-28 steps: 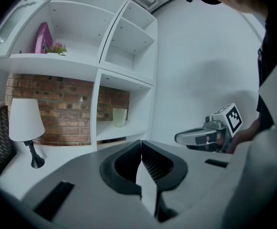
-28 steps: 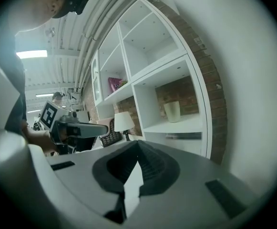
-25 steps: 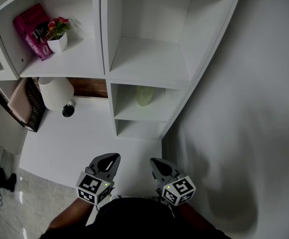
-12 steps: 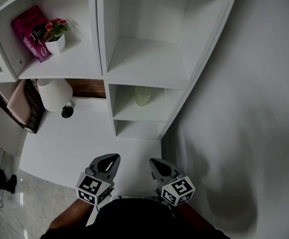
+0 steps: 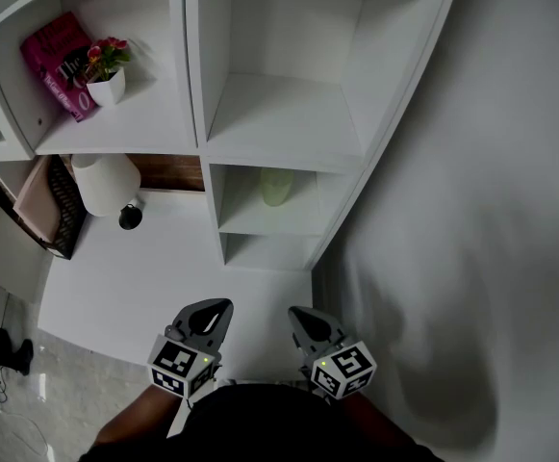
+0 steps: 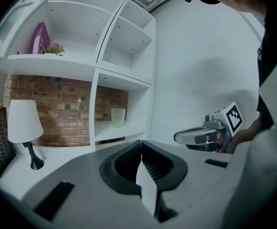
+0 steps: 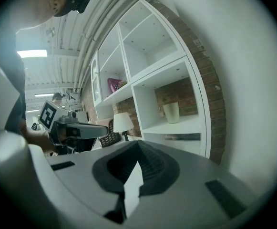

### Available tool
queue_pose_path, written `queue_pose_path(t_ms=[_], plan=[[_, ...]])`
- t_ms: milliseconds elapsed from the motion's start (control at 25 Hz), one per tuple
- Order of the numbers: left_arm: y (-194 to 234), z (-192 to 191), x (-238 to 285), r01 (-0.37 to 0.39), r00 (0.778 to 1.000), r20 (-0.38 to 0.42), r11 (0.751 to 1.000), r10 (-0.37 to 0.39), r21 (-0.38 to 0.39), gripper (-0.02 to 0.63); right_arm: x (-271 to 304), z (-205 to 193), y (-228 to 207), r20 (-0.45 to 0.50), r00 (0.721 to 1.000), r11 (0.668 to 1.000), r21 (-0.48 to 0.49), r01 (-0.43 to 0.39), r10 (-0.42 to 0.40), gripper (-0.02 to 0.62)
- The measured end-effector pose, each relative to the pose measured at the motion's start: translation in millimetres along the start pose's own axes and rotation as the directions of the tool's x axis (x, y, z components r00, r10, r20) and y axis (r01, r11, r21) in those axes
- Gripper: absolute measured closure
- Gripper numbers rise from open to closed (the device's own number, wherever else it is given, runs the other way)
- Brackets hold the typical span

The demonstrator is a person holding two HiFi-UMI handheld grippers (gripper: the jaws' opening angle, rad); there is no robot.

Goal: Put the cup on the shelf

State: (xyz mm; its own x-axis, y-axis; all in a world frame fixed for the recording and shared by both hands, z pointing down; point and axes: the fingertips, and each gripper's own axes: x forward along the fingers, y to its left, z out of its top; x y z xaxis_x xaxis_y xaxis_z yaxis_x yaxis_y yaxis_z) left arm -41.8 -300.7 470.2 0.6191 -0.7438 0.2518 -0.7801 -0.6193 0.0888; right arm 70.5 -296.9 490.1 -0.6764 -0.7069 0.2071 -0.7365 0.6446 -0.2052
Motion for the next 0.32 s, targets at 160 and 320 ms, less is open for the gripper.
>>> queue_pose_path(t_ms=[160, 320], plan=[[0.5, 0.4, 0.6, 0.0, 1.0, -0.001, 1.0, 0.0, 0.004, 0.598, 0.9, 0.7, -0.1, 0.003, 1.0, 1.0, 0.0, -0.001, 0.001, 0.592], [0.7, 0.5, 1.1, 0.003, 1.0, -0.002, 1.0, -0.003, 0.005, 0.598, 1.4, 0.6, 0.2, 0.002, 1.0, 1.0, 0.0, 0.0, 0.0, 0.592]])
